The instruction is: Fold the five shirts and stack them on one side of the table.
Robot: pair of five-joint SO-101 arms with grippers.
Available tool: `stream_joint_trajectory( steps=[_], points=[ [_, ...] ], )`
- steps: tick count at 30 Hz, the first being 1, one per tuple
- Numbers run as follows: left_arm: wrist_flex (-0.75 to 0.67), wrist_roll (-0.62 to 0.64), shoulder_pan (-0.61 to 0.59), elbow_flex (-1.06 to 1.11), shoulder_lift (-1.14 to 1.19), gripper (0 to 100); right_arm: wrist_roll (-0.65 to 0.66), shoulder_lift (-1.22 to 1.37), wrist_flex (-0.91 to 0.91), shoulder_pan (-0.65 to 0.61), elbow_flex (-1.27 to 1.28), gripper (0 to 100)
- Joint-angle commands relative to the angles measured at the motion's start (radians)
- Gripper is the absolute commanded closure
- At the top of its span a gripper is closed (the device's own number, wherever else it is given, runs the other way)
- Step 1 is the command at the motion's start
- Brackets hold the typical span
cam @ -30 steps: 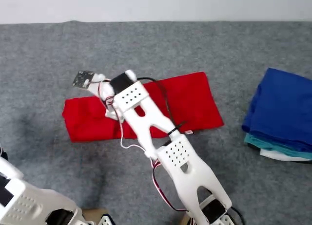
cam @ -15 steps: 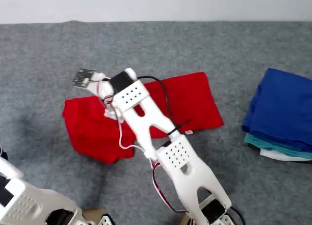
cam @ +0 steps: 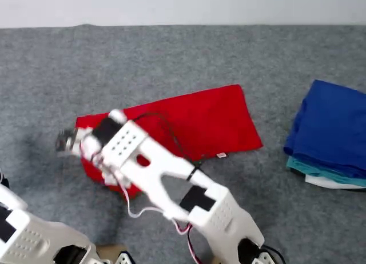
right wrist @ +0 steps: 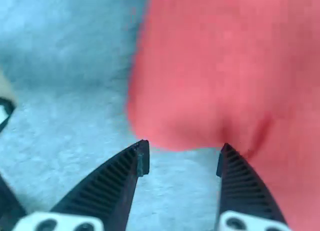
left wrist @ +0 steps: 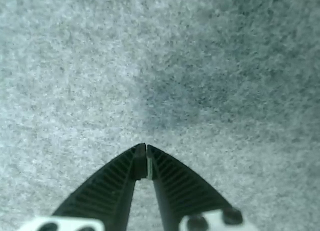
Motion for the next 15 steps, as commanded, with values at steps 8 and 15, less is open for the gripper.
stream_joint_trajectory(
  steps=[8,15],
  points=[
    [-0.018,0.006,0.003,-0.022,-0.006,99,-0.051,0.085,-0.163,-0.088,0.031,76.5],
    [-0.017,0.006,0.002,-0.022,-0.005,99,-0.048,0.191,-0.237,-0.093,0.031,76.8]
  ],
)
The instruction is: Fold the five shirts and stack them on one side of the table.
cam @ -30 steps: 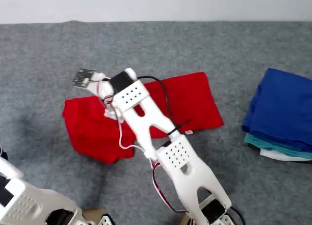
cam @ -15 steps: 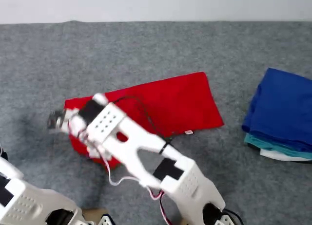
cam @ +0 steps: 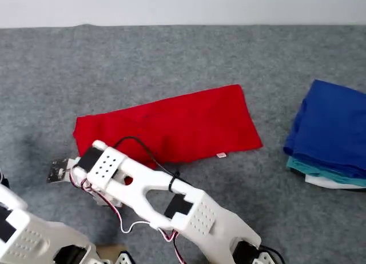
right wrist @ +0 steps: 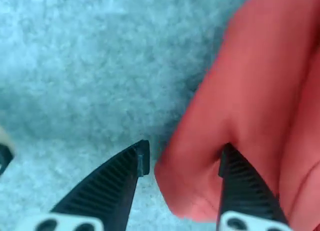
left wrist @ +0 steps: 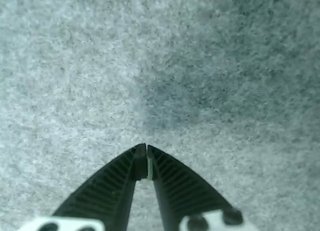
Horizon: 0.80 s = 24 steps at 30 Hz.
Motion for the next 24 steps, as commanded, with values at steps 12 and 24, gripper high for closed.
stream_joint_trajectory(
  steps=[12,24],
  points=[
    [-0.028,0.006,0.003,-0.022,-0.003,99,0.080,0.025,-0.028,0.183,-0.218,94.6],
    [-0.038,0.006,0.003,-0.022,-0.003,99,0.183,0.028,-0.157,0.294,-0.324,94.5]
  ],
)
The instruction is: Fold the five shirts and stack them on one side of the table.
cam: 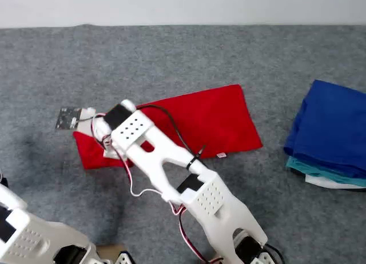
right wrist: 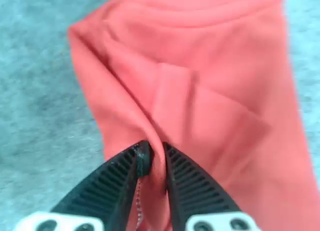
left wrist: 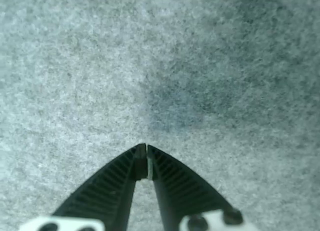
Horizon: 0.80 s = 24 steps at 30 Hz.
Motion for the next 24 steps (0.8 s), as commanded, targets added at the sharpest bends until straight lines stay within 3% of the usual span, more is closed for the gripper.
stream_joint_trajectory(
  steps=[1,9,15,24],
  points=[
    [-0.014,0.006,0.003,-0.022,-0.003,99,0.009,-0.018,-0.059,0.056,-0.051,94.5],
    [-0.014,0.006,0.003,-0.019,-0.003,99,0.006,0.084,-0.114,0.105,-0.077,85.2],
    [-0.012,0.006,0.003,-0.018,-0.003,99,-0.110,0.203,-0.101,0.148,-0.278,77.5],
    [-0.014,0.006,0.003,-0.018,-0.003,99,-0.120,0.234,0.117,0.148,-0.586,77.2]
  ],
)
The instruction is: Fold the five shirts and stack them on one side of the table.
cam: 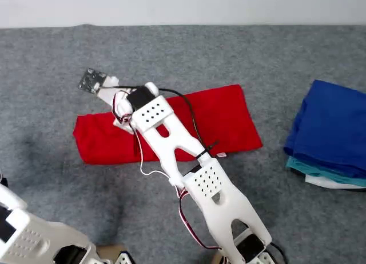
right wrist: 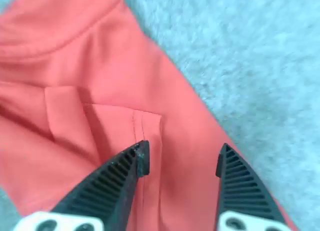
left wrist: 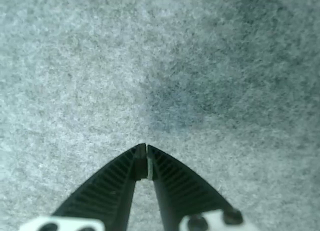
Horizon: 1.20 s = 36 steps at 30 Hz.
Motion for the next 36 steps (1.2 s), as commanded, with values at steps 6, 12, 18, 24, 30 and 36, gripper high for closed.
stream_joint_trajectory(
  steps=[6,12,18,24,30,36],
  points=[
    [-0.011,0.006,0.014,-0.018,-0.003,99,-0.005,-0.024,0.305,-0.064,-0.244,86.2],
    [-0.011,0.006,0.046,-0.018,-0.003,99,-0.009,-0.101,0.312,-0.140,-0.143,97.7],
    [-0.011,0.006,0.038,-0.021,-0.003,99,-0.008,-0.277,0.309,-0.226,0.199,98.8],
    [-0.023,0.006,0.046,-0.019,-0.003,99,-0.005,-0.271,0.239,-0.249,0.348,98.8],
    [-0.028,0.006,0.043,-0.018,-0.002,99,0.101,-0.136,-0.012,-0.130,0.345,98.8],
    [-0.026,0.006,0.040,-0.016,-0.002,99,0.107,-0.116,-0.223,-0.047,0.169,98.8]
  ],
)
